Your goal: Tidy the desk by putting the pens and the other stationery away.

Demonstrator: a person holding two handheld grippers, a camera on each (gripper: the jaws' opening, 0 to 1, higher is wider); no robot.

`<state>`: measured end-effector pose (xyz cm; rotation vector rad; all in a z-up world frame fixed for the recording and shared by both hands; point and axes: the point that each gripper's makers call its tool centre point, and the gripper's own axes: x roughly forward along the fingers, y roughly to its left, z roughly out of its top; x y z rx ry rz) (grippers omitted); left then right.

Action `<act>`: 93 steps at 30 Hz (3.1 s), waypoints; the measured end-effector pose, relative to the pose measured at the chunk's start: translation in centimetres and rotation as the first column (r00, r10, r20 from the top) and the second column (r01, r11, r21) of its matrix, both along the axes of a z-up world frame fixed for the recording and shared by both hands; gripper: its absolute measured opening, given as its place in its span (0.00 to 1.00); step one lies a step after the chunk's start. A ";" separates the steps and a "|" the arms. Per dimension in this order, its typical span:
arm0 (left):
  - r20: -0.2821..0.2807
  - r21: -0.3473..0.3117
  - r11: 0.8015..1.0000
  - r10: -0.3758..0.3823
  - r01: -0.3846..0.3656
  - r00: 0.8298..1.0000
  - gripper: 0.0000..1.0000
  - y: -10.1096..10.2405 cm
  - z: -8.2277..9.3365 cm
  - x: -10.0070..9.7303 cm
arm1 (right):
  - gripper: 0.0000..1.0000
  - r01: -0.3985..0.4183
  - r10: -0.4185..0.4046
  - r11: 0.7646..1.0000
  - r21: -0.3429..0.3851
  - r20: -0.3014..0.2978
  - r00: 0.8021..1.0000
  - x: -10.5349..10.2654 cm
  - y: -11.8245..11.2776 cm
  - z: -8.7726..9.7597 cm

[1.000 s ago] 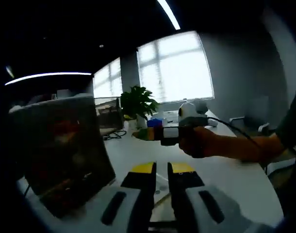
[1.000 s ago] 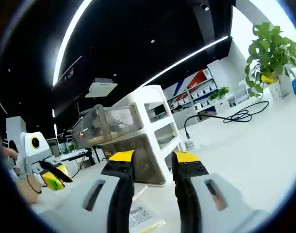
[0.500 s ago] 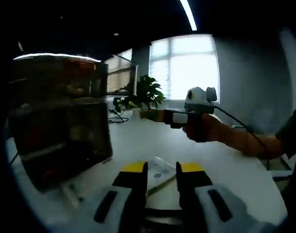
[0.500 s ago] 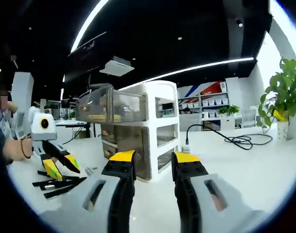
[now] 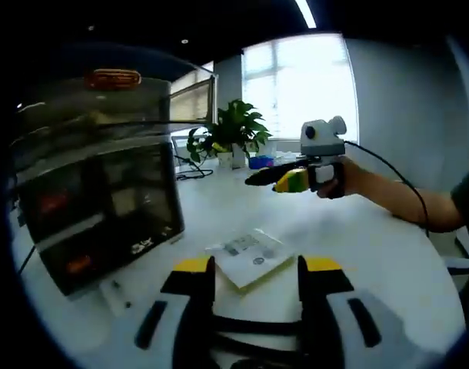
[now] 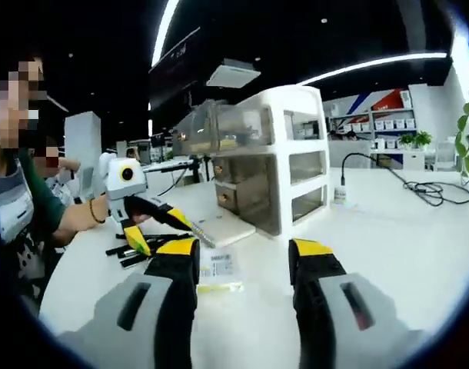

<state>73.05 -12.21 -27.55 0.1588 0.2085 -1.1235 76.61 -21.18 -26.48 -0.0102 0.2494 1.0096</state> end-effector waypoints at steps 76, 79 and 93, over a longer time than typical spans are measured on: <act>-0.120 0.118 0.992 -0.033 0.047 0.992 0.75 -4.3 -2.9 -3.9 | 0.41 -0.340 0.335 0.884 -0.321 -0.074 0.939 -5.0 1.3 -4.6; -0.122 0.144 0.990 0.007 0.011 0.993 0.81 -4.0 -3.2 -3.5 | 0.25 -0.339 0.330 0.900 -0.273 -0.078 0.941 -5.5 2.0 -4.7; -0.119 0.138 0.990 0.038 -0.021 0.992 0.81 -3.2 -3.0 -2.4 | 0.05 -0.373 0.351 0.928 -0.023 -0.291 0.890 -7.4 3.8 -3.1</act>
